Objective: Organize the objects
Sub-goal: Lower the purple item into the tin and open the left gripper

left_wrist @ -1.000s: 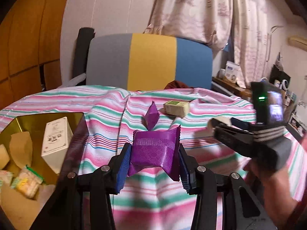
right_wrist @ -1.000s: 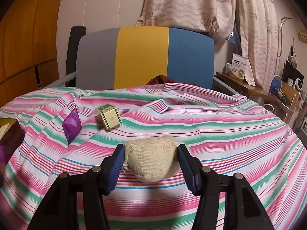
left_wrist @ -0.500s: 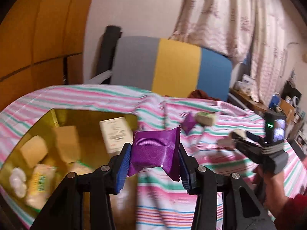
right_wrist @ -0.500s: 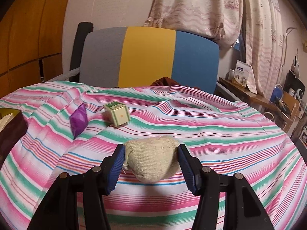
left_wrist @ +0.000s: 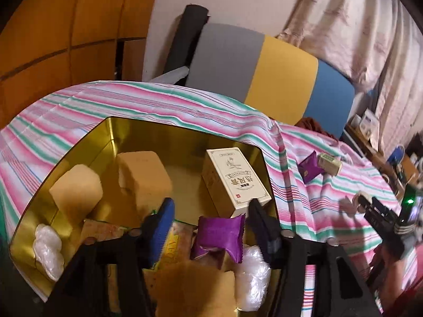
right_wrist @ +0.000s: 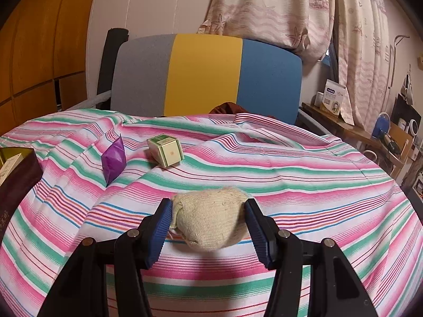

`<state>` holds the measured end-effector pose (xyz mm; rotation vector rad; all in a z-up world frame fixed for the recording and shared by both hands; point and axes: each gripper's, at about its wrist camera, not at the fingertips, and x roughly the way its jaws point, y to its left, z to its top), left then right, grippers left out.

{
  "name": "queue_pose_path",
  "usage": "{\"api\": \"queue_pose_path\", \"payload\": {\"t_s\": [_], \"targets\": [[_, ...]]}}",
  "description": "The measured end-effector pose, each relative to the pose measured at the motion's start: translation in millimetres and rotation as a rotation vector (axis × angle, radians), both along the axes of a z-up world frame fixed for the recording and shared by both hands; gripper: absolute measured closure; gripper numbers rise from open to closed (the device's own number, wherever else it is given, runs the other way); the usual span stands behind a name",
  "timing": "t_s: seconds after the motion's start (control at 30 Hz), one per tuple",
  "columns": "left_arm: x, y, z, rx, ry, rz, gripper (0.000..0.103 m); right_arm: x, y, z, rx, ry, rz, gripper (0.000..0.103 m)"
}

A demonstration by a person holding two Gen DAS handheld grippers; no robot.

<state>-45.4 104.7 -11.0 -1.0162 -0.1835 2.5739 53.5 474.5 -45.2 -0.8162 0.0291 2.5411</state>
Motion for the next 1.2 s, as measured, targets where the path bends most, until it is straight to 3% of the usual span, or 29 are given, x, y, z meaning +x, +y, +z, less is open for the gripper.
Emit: {"api": "queue_pose_path", "payload": {"t_s": [0.13, 0.47, 0.67, 0.8, 0.93, 1.2], "targets": [[14.0, -12.9, -2.5, 0.007, 0.019, 0.019, 0.018, -1.3, -7.0, -0.2, 0.019, -0.021, 0.017, 0.046], [35.7, -29.8, -15.6, -0.027, 0.026, -0.002, 0.018, 1.7, -36.2, 6.4, 0.008, -0.035, 0.106, 0.047], [37.2, -32.0, -23.1, -0.031, -0.007, -0.001, 0.018, 3.6, -58.5, 17.1, -0.081, 0.011, 0.152, 0.047], [40.2, -31.5, -22.8, -0.041, -0.007, -0.001, 0.012, -1.7, -80.9, 27.2, -0.166, 0.052, 0.207, 0.047], [45.0, -37.3, -18.6, -0.036, 0.007, 0.011, 0.003, -15.9, -117.3, 46.9, -0.209, 0.089, 0.308, 0.047], [42.8, -55.3, -17.0, 0.013, -0.033, 0.046, 0.001, -59.9, -209.2, 81.8, -0.151, 0.084, 0.562, 0.047]]}}
